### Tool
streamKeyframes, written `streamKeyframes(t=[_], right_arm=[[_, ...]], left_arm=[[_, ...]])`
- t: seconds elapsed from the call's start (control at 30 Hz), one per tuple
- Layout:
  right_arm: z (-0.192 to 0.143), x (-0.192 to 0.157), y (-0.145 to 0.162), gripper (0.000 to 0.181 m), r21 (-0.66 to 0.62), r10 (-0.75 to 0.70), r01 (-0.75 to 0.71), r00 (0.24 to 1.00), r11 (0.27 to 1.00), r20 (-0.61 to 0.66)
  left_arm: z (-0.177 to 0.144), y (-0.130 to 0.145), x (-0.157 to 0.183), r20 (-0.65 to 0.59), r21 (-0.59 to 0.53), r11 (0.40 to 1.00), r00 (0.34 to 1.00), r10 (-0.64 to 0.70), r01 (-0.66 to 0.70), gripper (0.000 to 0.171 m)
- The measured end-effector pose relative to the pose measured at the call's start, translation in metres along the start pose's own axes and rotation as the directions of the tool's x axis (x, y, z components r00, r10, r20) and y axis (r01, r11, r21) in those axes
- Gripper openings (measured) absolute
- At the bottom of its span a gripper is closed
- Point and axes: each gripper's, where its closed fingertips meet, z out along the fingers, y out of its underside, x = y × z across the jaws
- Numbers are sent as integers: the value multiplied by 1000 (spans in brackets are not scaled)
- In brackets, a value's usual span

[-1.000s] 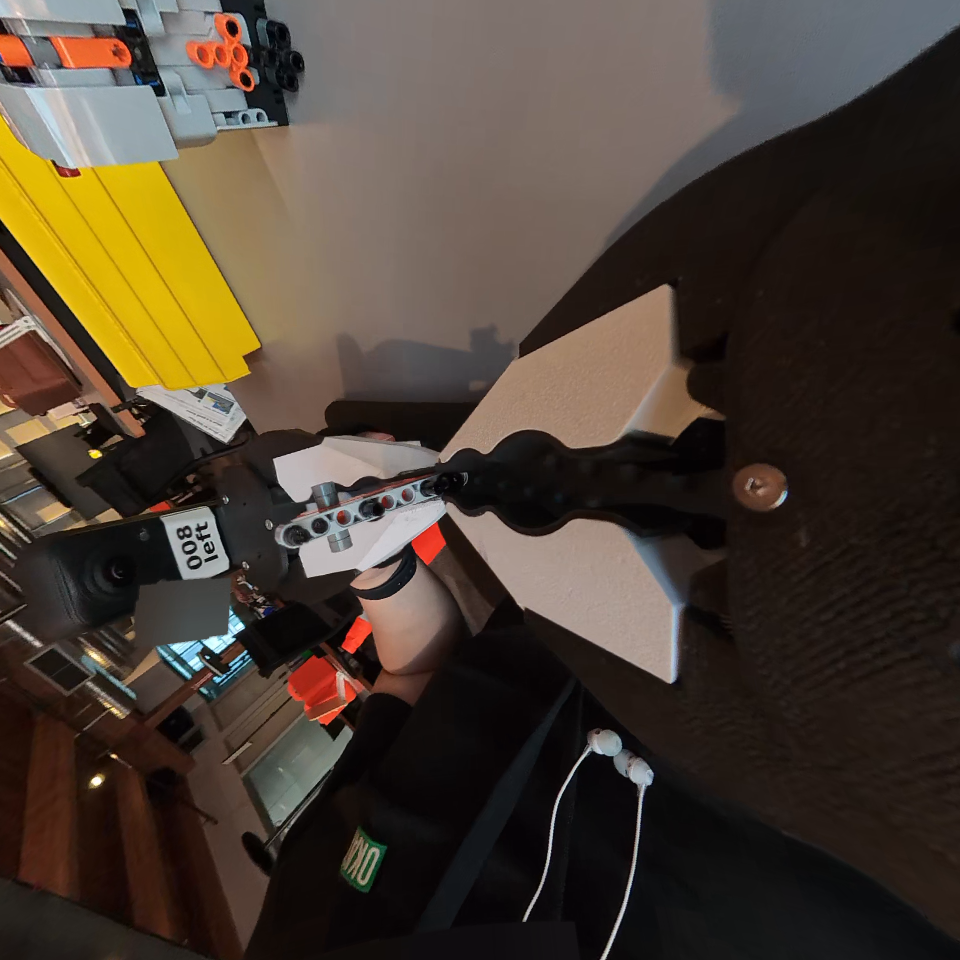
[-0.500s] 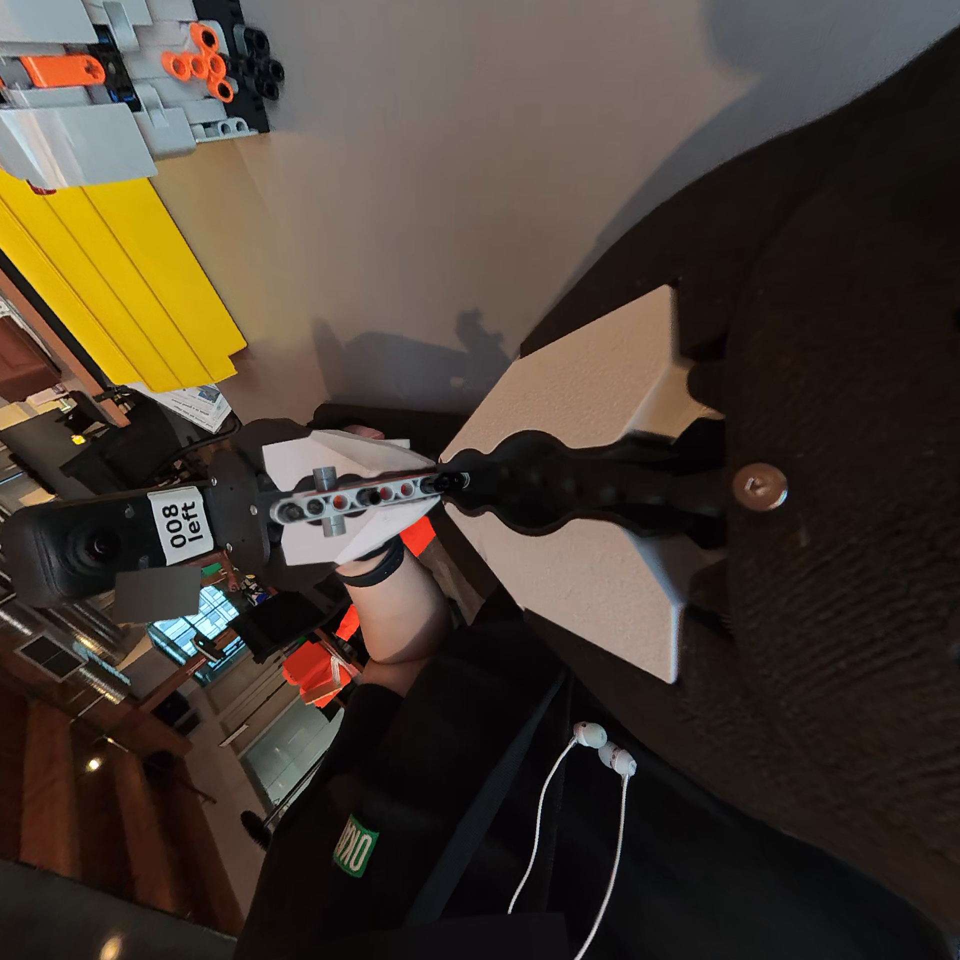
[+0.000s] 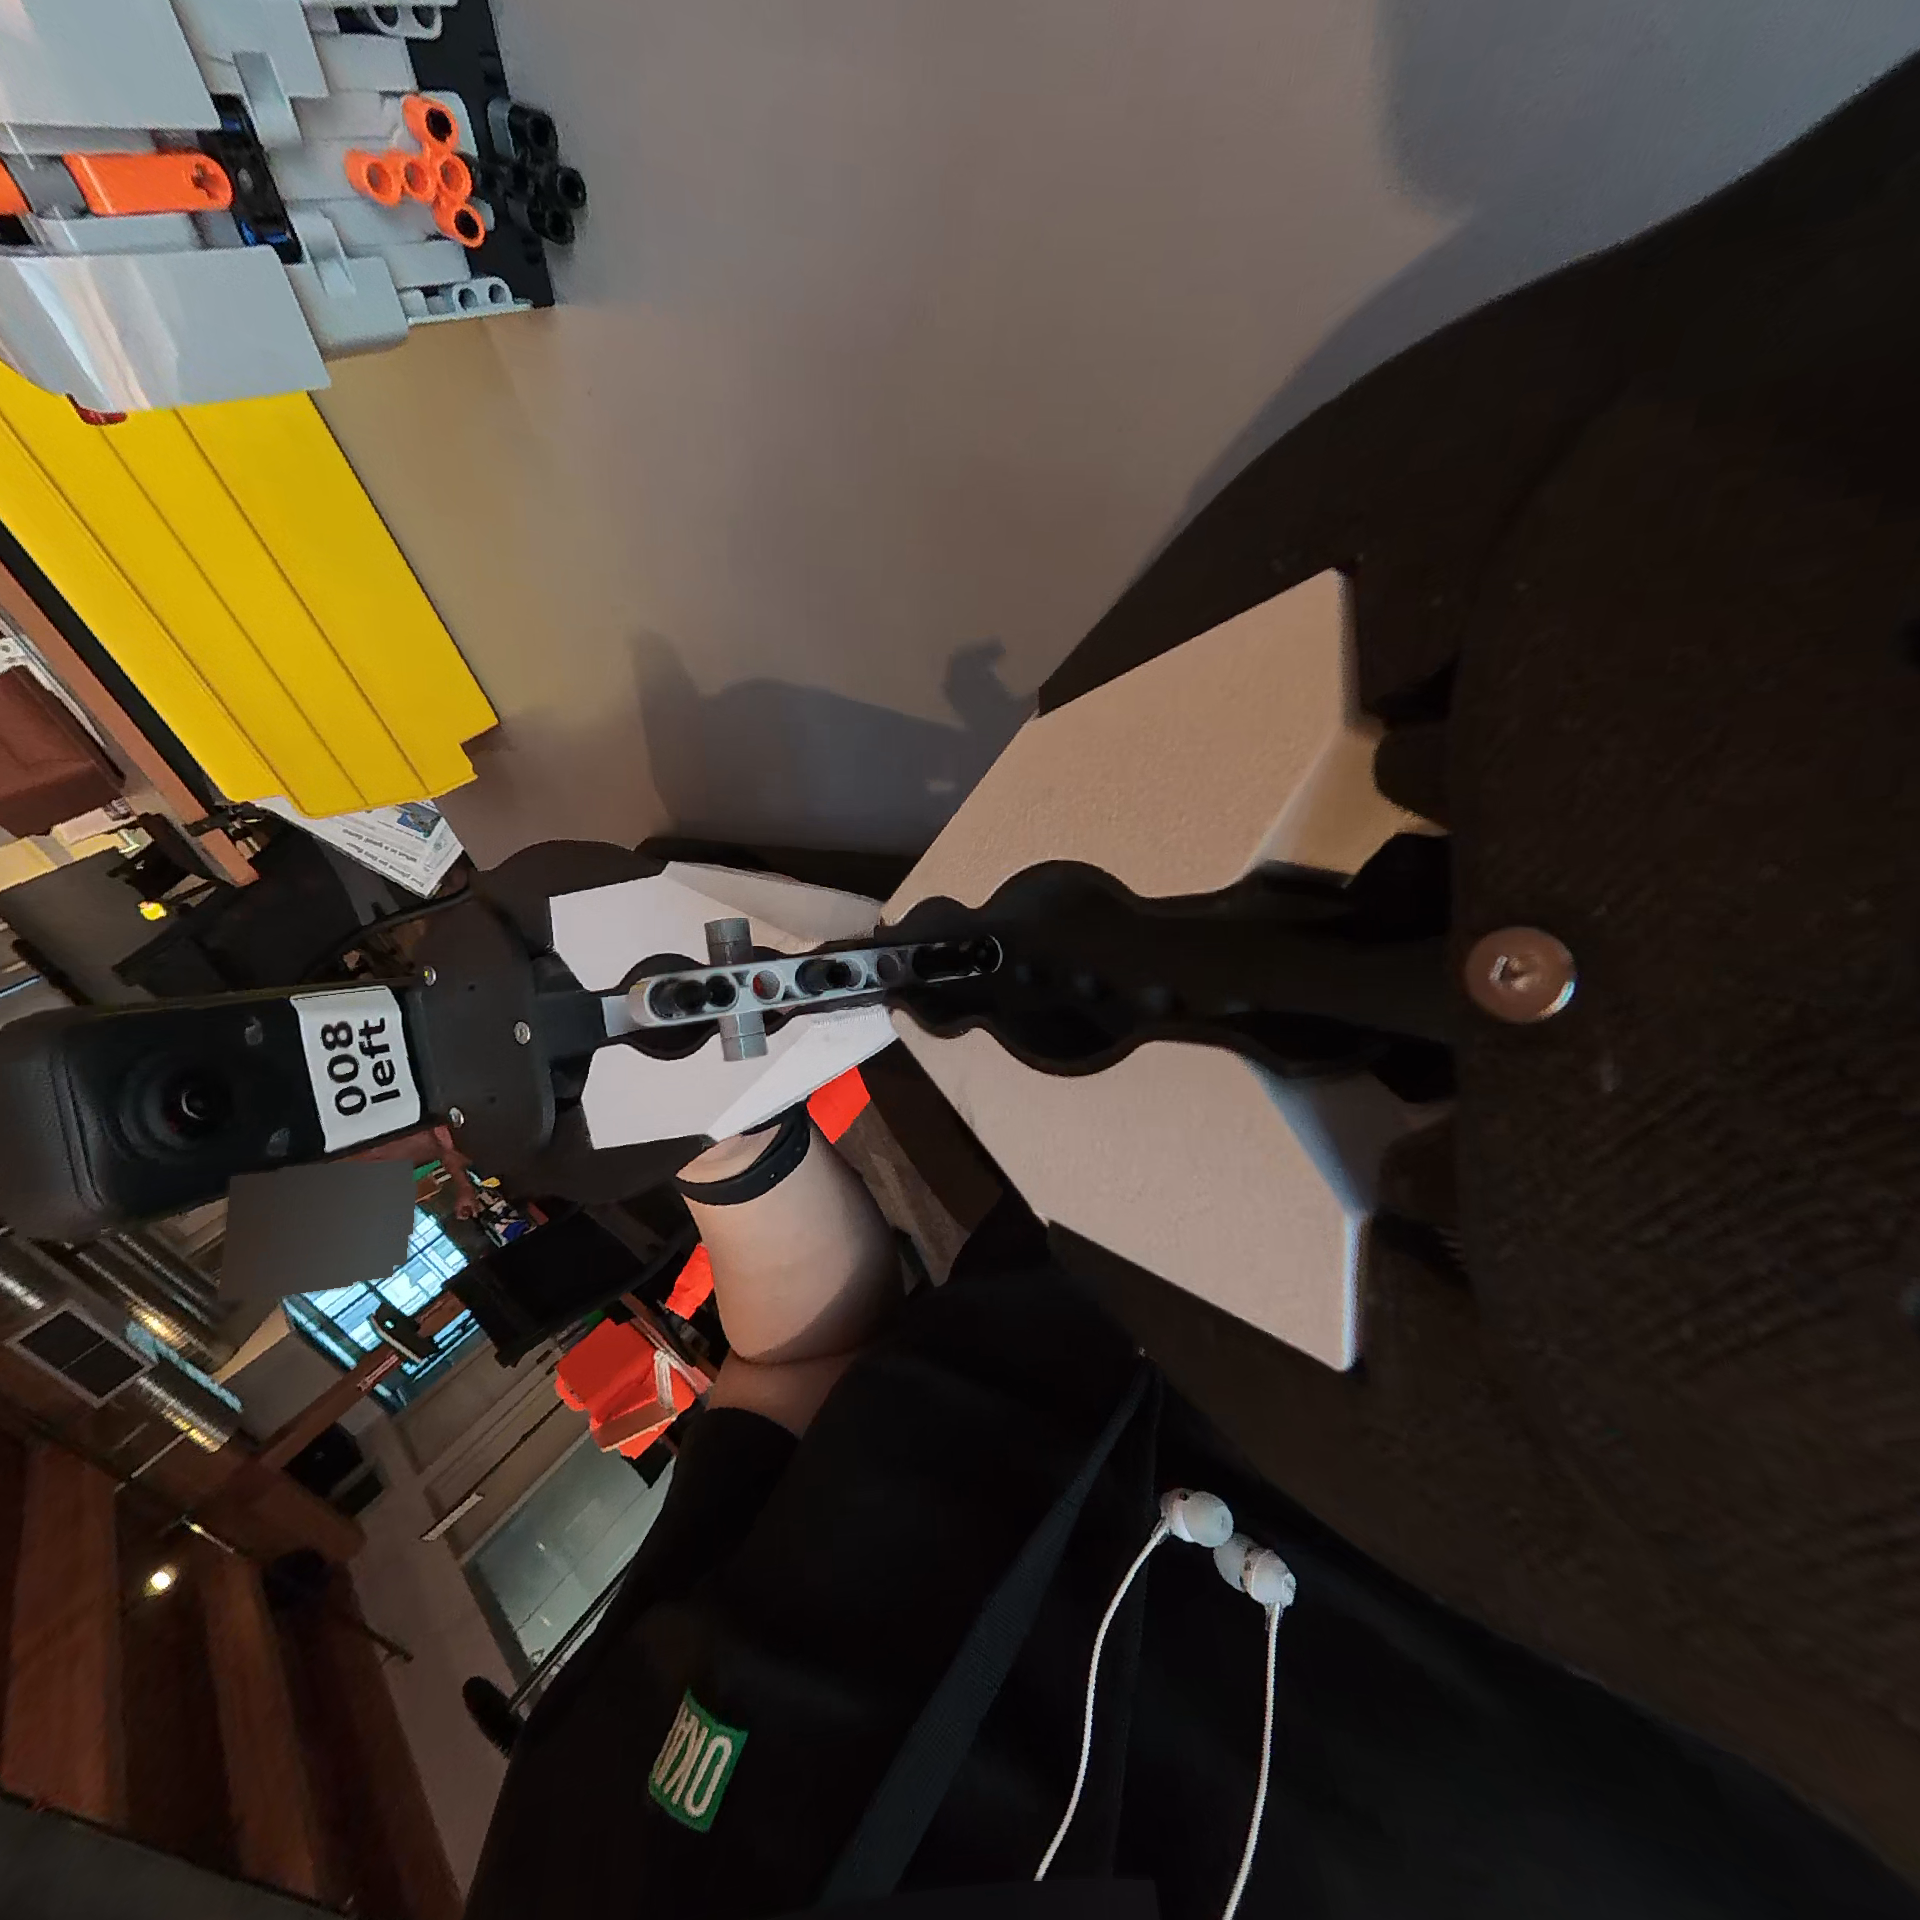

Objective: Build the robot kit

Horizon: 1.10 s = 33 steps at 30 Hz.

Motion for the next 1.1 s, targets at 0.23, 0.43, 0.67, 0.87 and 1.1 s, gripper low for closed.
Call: streamKeyframes(t=[0.23, 0.43, 0.67, 0.87, 1.1], right_arm=[[1, 0, 3, 6, -23, 16, -16, 1000, 1000, 11], [2, -2, 3, 7, -17, 23, -22, 999, 1000, 32], [1, -10, -1, 6, 28, 15, -17, 996, 999, 87], [2, -8, -4, 6, 39, 45, -49, 993, 998, 113], [3, 7, 9, 6, -20, 35, -34, 998, 999, 45]], left_arm=[[-1, -2, 0, -8, 13, 1000, 1000, -14, 14, 6], [-2, -3, 1, -26, 26, 1000, 1000, -14, 15, 6], [-4, -7, 10, -96, 39, 999, 995, 23, -19, 6], [-3, -7, 6, -90, 30, 999, 996, 17, -15, 6], [0, 5, -6, -123, -53, 983, 976, -178, 173, 6]])
